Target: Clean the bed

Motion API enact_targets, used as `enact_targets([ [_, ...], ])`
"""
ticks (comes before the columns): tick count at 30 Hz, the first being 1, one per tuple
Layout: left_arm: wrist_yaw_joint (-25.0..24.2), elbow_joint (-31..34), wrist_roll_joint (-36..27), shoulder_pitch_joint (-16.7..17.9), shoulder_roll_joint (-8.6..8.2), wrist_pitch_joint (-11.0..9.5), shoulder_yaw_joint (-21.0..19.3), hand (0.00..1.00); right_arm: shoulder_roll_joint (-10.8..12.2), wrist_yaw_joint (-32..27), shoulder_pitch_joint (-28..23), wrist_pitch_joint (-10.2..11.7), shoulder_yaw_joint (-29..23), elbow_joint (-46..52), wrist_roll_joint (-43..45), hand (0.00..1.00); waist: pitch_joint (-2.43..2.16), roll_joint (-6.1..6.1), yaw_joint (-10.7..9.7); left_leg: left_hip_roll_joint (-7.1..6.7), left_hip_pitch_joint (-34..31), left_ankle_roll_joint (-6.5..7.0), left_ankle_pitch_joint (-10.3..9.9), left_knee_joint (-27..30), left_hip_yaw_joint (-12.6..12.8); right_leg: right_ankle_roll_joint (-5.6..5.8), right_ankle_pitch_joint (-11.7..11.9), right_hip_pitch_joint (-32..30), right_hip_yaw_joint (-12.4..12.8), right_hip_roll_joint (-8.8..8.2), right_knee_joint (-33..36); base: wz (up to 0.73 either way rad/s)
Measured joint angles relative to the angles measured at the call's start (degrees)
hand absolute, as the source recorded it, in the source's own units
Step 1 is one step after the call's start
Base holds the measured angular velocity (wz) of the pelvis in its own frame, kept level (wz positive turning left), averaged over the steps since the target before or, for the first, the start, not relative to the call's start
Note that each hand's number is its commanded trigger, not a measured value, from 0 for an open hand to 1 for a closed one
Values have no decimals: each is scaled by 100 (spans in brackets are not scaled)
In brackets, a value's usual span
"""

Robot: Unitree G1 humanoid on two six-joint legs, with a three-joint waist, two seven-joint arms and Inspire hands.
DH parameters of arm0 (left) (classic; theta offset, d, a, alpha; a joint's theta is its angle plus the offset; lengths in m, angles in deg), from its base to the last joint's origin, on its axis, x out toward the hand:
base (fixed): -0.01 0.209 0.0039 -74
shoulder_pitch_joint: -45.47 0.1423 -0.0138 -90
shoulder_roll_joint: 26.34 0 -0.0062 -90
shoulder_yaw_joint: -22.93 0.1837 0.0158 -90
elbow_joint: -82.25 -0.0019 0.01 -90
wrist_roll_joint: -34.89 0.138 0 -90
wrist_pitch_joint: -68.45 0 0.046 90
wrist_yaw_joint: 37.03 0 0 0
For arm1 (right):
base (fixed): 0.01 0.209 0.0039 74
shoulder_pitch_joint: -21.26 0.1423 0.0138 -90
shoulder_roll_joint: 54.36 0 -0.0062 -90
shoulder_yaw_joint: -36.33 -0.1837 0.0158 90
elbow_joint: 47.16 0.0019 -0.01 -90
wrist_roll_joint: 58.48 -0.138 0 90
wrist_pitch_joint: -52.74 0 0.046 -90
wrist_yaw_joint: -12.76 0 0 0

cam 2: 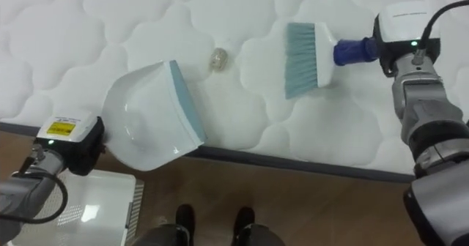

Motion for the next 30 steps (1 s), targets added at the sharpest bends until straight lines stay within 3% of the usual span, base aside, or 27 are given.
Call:
enact_targets([
  [12, -52, -3, 407, 33, 28, 694, -144, 100, 2, -171, -5, -521, 229, 538, 485, 100, -2, -2, 165, 75, 2, -49, 12, 9, -18, -71, 47, 37, -73, 87, -96, -1],
  [18, -197, -33, 673, 24, 116, 726, -238, 100, 3, -169, -14, -529, 340, 983, 997, 100, -6, 5, 212, 80, 38, -75, 32, -15, -14, -91, 59, 55, -90, 90, -106, -1],
  [21, -363, -64, 865, -11, 138, 933, -244, 100, 5, -172, -26, -630, 458, 1059, 1189, 100, -8, 10, 303, 73, 43, -78, 34, -18, 14, -92, 59, 33, -62, 116, -82, -4],
  [24, -526, -37, 905, -12, 242, 991, -243, 100, 5, -172, -30, -649, 520, 1198, 1317, 100, -11, 17, 316, 80, 36, -78, 34, -10, 14, -95, 61, 30, -62, 119, -82, 0],
  [27, -783, -11, 900, -38, 390, 1060, -243, 100, 6, -172, -52, -712, 910, 1531, 1320, 100, -25, 43, 316, 88, 34, -79, 34, -3, 13, -101, 64, 34, -90, 117, -79, 0],
  [30, -950, -2, 899, -51, 389, 1078, -209, 100, 9, -167, -206, -709, 962, 1789, 1345, 100, -65, 117, 314, 73, 31, -79, 35, 4, -57, -101, 64, 77, -225, 81, -94, 10],
])
